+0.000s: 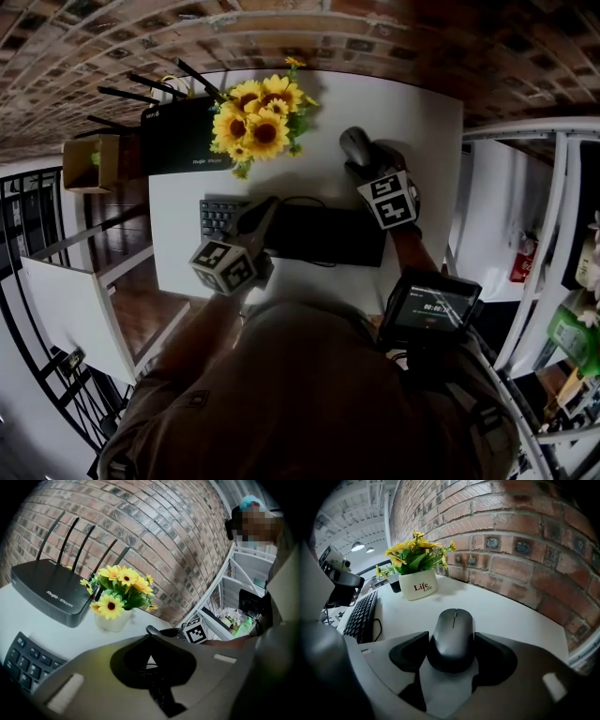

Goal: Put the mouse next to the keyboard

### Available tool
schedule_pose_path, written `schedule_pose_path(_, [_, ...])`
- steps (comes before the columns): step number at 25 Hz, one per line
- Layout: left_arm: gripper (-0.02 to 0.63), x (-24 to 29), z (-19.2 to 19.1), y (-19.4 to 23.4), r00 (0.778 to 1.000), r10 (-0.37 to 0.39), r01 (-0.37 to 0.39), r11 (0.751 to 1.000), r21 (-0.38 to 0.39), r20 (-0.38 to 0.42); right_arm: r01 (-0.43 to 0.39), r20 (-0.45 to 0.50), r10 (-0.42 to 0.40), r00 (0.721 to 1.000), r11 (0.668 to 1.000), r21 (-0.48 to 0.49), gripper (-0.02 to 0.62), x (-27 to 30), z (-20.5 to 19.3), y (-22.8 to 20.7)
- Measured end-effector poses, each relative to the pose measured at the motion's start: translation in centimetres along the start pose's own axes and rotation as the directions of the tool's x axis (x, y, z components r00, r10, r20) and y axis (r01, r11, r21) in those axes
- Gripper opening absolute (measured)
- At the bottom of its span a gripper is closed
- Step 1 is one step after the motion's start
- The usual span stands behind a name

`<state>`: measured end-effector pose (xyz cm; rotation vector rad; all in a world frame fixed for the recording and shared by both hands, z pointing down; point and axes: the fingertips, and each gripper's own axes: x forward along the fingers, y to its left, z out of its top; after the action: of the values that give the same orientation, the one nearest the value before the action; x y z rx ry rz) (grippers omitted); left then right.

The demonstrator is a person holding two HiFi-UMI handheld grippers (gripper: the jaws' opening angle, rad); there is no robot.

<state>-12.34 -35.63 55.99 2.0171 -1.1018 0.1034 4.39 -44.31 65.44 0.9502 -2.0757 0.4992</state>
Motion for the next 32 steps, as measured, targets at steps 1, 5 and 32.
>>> schedule_pose_path(1, [0.001, 0.0, 0.0, 0.0, 1.0, 0.0, 0.0, 1.0, 0.0, 0.001, -0.002, 0.0, 0.002, 1.0, 1.0, 0.001, 0.317, 0.0, 0.0, 0.0])
schedule_pose_path(5, [0.0, 0.0, 0.1, -0.1, 1.0, -0.002, 0.002, 1.0, 0.0, 0.003, 0.0, 0.007, 0.0, 1.0, 1.0, 0.01, 0.314, -0.2, 0.1, 0.0])
schedule_pose_path(32, [0.0, -0.1, 0.2, -0.4, 1.0, -0.021, 0.021, 1.0, 0.005, 0.001, -0.006, -0.014, 0.006, 1.0, 1.0, -0.002, 0.313, -0.5, -0.1, 0.7])
